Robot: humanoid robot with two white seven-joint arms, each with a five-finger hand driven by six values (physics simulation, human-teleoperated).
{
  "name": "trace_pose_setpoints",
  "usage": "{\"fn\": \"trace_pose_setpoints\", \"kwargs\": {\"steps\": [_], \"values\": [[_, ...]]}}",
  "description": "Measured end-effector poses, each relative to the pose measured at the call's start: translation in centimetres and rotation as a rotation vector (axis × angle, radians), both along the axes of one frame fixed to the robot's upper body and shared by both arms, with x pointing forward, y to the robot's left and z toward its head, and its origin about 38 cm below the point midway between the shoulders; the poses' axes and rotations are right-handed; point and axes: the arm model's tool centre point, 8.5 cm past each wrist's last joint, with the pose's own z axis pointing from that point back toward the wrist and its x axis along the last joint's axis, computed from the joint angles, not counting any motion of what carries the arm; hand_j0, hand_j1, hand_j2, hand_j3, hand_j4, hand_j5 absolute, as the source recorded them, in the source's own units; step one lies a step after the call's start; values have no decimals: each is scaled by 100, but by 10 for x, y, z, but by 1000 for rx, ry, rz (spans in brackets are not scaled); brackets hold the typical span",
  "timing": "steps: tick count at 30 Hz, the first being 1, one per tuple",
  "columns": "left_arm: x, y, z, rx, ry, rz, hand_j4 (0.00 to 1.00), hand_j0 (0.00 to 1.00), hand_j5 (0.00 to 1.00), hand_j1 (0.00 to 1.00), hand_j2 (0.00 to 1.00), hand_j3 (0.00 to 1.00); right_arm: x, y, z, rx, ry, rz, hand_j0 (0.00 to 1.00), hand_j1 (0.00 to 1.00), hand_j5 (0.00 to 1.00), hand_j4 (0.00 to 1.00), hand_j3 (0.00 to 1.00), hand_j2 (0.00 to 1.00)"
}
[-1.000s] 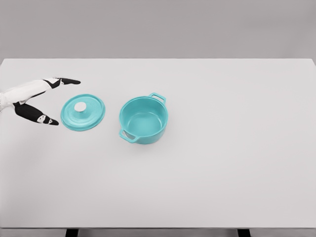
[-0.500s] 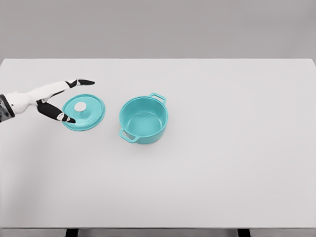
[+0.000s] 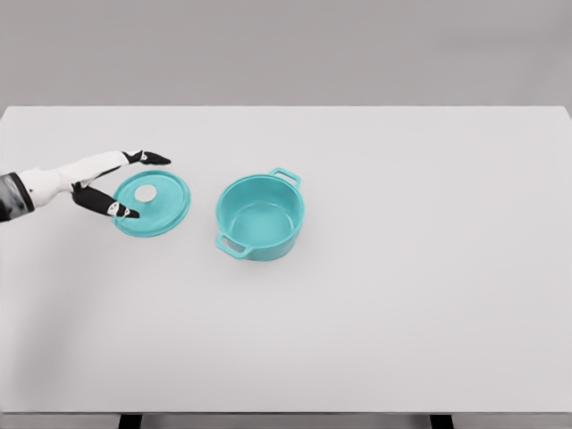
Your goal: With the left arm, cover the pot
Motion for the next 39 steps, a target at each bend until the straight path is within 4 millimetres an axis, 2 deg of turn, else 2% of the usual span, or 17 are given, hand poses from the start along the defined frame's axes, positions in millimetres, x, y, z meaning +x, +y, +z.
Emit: {"fn": "trace_pose_setpoints", "kwargs": {"steps": [4, 15, 22, 39], "values": [[1, 4, -7, 2, 17, 20, 88, 88, 88, 88, 88, 88, 0, 0, 0, 0, 0, 0, 100, 100, 100, 100, 100, 100], [4, 10, -10, 18, 27, 41, 88, 88, 88, 88, 88, 88, 0, 0, 0, 0, 0, 0, 100, 100, 100, 100, 100, 100], [6, 7, -16, 18, 37, 45, 78, 78, 78, 78, 78, 78, 0, 0, 0, 0, 0, 0, 100, 100, 100, 100, 100, 100], [6, 10, -16, 19, 39, 52, 78, 78, 78, 78, 78, 78, 0, 0, 0, 0, 0, 0, 100, 100, 100, 100, 100, 100]]}}
